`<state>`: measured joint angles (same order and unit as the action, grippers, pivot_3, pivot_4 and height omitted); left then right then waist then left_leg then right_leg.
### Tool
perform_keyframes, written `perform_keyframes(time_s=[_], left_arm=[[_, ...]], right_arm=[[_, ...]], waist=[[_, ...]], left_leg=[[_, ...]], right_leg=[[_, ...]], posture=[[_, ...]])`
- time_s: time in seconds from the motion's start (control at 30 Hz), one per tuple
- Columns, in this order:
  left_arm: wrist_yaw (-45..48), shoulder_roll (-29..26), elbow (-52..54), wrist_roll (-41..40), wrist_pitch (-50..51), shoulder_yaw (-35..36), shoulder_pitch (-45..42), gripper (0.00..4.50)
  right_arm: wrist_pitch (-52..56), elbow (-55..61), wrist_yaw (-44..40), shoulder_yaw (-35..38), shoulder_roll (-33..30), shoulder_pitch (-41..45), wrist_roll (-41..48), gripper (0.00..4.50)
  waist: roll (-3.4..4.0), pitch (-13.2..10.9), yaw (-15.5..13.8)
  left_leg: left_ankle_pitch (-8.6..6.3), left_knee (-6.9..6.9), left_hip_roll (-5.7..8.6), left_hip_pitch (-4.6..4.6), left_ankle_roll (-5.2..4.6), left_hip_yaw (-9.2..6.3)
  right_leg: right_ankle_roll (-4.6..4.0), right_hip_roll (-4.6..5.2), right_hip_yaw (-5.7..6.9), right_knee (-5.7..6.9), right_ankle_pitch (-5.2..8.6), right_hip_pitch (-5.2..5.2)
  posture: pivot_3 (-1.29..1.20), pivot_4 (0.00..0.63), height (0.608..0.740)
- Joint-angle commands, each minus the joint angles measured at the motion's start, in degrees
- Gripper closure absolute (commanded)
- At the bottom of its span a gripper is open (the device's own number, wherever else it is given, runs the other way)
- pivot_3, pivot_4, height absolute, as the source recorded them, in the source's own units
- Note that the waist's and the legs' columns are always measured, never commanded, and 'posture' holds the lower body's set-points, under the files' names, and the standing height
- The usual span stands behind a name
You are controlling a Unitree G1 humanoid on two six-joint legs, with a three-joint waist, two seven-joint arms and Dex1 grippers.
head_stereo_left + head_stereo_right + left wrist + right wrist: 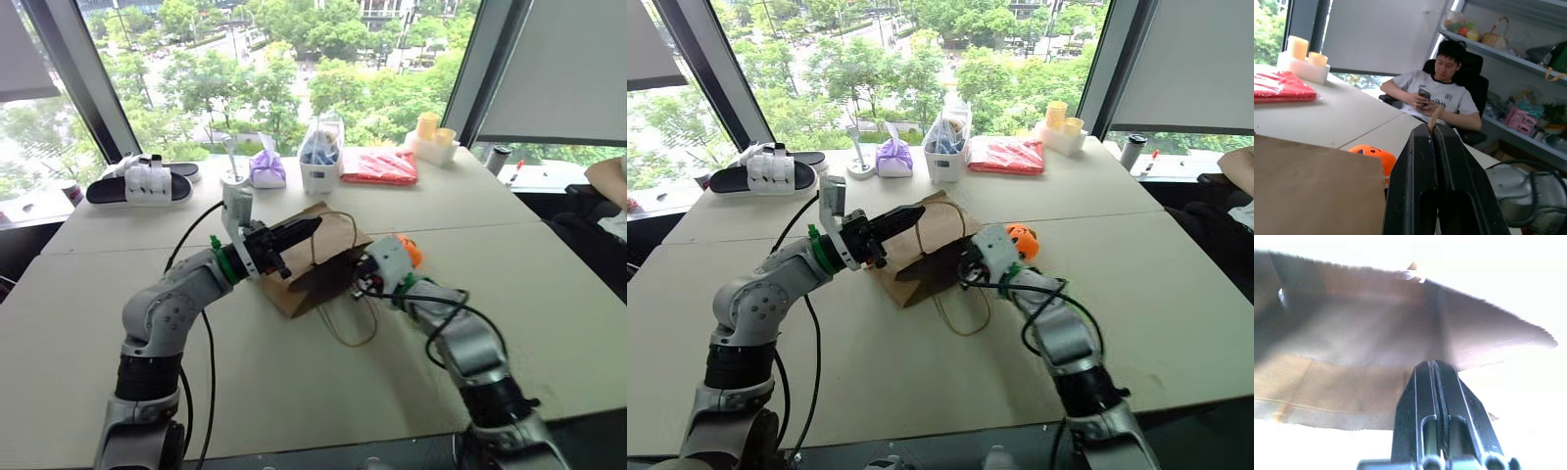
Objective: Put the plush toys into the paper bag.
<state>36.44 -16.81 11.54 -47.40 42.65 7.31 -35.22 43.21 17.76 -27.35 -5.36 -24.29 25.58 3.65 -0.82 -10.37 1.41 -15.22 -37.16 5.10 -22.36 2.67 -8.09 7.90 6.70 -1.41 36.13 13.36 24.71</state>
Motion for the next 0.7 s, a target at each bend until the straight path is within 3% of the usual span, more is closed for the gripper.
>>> perform_keyframes(time_s=[0.03, 0.23, 0.4, 0.57, 0.7], left_arm=[[-1.0, 0.7, 2.2, 0.1, -2.1, 0.2, 0.7, 4.50], [-2.1, 2.0, 4.1, -0.2, -2.2, -0.4, 2.4, 4.50], [-2.9, 3.1, 4.0, 1.0, -3.3, -1.0, 2.0, 4.50], [-2.9, 1.9, 4.0, 1.5, -3.3, -1.4, 2.1, 4.50], [-3.6, 1.4, 3.9, 1.5, -3.3, -0.6, 1.7, 4.50]], right_arm=[[10.8, 15.0, -4.7, 7.9, -6.2, -3.7, 6.3, 3.13], [21.0, 21.3, -6.4, 15.7, -14.0, -8.2, 10.8, 0.09], [15.0, 13.3, -5.1, 14.3, -16.0, -16.0, 8.1, 0.04], [3.0, -2.3, -2.4, 9.8, -15.6, -14.6, 2.8, 0.04], [-1.1, -5.3, -1.9, 9.8, -15.7, -13.7, 1.8, 1.40]], waist=[[0.00, 0.0, -0.6], [-0.01, 0.0, -0.8], [-0.04, 0.0, -1.1], [-0.04, 0.0, -0.7], [-0.05, 0.0, -0.8]], left_leg=[[-0.02, 0.00, 0.00, 0.00, -0.03, 0.03], [-0.18, -0.07, -0.01, 0.07, -0.32, 0.09], [-0.20, -0.10, 0.00, 0.08, -0.35, 0.10], [-0.20, -0.19, 0.02, 0.15, -0.36, 0.21], [-0.20, -0.16, -0.02, 0.23, -0.36, 0.20]], right_leg=[[0.00, 0.01, -0.01, -0.02, 0.00, -0.01], [0.00, 0.01, 0.00, -0.04, 0.00, -0.14], [0.00, 0.03, 0.01, -0.05, 0.00, -0.19], [0.00, 0.06, -0.02, -0.04, 0.00, -0.25], [0.00, 0.02, -0.02, -0.03, 0.00, -0.30]], posture=[[0.00, 0.150, 0.740], [0.00, 0.150, 0.740], [0.00, 0.150, 0.740], [0.00, 0.150, 0.740], [0.00, 0.150, 0.740]])
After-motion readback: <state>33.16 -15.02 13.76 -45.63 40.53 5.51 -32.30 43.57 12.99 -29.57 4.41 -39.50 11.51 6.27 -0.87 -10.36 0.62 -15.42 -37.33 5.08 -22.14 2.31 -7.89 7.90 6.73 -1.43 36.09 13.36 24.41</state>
